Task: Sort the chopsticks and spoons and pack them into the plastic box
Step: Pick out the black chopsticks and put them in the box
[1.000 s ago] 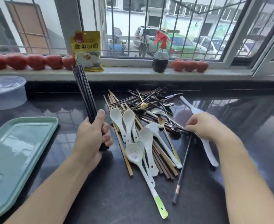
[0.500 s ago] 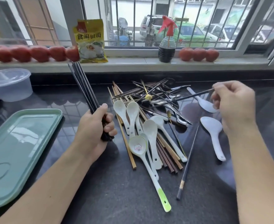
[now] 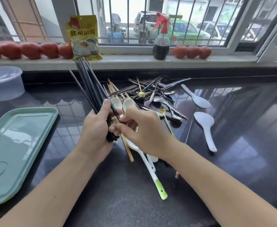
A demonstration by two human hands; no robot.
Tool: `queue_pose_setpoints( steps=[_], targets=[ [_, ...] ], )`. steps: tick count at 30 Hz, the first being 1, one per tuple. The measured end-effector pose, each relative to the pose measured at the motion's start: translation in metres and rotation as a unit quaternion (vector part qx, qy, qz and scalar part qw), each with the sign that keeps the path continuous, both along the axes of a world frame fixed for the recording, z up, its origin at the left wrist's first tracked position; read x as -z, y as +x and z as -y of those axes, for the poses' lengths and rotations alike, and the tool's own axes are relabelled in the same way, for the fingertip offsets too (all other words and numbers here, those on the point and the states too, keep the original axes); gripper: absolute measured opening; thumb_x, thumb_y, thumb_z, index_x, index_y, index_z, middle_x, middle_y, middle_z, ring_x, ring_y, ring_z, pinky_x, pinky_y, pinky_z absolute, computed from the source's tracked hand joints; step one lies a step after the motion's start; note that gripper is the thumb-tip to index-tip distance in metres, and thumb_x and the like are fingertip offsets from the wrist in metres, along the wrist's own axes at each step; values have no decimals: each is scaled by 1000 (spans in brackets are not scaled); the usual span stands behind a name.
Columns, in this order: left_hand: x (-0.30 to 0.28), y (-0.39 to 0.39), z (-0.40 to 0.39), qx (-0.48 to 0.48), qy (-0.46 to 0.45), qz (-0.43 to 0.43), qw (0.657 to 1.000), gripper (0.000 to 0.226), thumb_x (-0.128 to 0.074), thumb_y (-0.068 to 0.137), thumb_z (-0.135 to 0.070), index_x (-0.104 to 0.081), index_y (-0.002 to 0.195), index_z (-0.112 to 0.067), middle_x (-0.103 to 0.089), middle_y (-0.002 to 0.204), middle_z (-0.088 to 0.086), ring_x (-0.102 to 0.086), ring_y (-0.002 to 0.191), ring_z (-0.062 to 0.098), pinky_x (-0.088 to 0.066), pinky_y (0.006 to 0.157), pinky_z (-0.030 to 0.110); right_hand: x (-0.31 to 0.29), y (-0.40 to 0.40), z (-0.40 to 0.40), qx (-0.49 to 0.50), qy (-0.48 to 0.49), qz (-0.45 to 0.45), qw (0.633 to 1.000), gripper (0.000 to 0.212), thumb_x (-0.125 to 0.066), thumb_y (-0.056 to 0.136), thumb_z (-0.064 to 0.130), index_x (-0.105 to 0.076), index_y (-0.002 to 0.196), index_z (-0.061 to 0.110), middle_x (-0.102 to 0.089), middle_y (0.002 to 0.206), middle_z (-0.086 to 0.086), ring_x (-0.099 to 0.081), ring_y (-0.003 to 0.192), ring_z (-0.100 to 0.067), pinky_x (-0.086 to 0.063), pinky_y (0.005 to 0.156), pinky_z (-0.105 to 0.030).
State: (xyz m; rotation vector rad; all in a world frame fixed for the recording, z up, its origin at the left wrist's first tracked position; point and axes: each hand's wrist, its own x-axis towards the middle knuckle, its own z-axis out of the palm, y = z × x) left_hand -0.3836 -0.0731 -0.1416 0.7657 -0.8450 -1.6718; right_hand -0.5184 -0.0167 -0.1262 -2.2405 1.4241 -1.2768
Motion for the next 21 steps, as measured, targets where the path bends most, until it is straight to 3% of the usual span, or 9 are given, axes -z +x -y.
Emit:
queue_pose_setpoints(
  steps=[3,4,6,8,11,14,16,18,21],
  targets=[
    [-6,4,0,-5,-8,-7,1000,24,-51,108,-25,-49,86,-17,-51,64,-2,-35,44,8,-35,40,21,-17,-34,-17,143,136,10,980,41,-51,101,42,-60,78,9,-66,70,-8,-64,69,-28,-52,67,-44],
    [-7,6,1,-2,-9,-18,1000,23,-50,108,-24,-47,86,-17,-49,65,-3,-36,46,8,-36,41,20,-18,-52,-25,240,172,-18,955,42,-47,101,43,-58,77,11,-64,72,-8,-62,74,-31,-50,67,-43],
    [-8,9,5,9,-9,-41,999,16,-51,108,-23,-48,94,-14,-49,69,-3,-41,51,8,-39,45,20,-15,-80,-43,393,256,-149,871,28,-45,102,36,-57,92,12,-62,87,-8,-56,83,-33,-46,72,-38],
    [-9,11,5,22,-5,-51,998,11,-53,106,-20,-51,110,-11,-50,73,-1,-47,56,11,-44,49,22,-8,-87,-51,400,353,-219,817,20,-45,102,26,-50,115,11,-54,98,-8,-50,85,-31,-47,76,-36],
    [-11,13,-1,38,2,-26,999,13,-53,106,-14,-57,117,-10,-55,74,1,-59,62,16,-53,53,28,-4,-88,-48,373,386,-227,813,25,-43,97,6,-46,122,9,-47,89,-6,-48,79,-27,-51,75,-35],
    [-12,12,-5,46,19,-2,999,8,-51,104,-4,-54,109,-9,-57,77,6,-65,59,23,-58,55,36,-10,-95,-46,397,356,-210,820,24,-44,87,6,-51,108,16,-50,88,-7,-54,77,-29,-56,69,-34],
    [-11,14,-3,59,44,-11,997,11,-50,101,1,-50,103,-10,-55,80,9,-56,50,20,-51,47,33,-12,-98,-45,406,356,-226,811,13,-47,87,8,-53,96,15,-51,93,-7,-55,77,-27,-53,66,-32],
    [-8,16,1,74,41,8,996,12,-48,101,0,-47,96,-11,-50,77,8,-44,45,16,-41,41,28,-10,-96,-45,399,379,-241,799,2,-47,92,13,-47,93,15,-46,85,-5,-53,76,-26,-48,63,-30],
    [-3,17,4,95,10,57,994,21,-51,107,-17,-42,88,-14,-43,68,2,-35,45,13,-34,38,25,-2,-91,-43,379,385,-273,796,9,-43,97,11,-38,100,17,-42,80,-2,-43,75,-24,-43,66,-31]
  ],
)
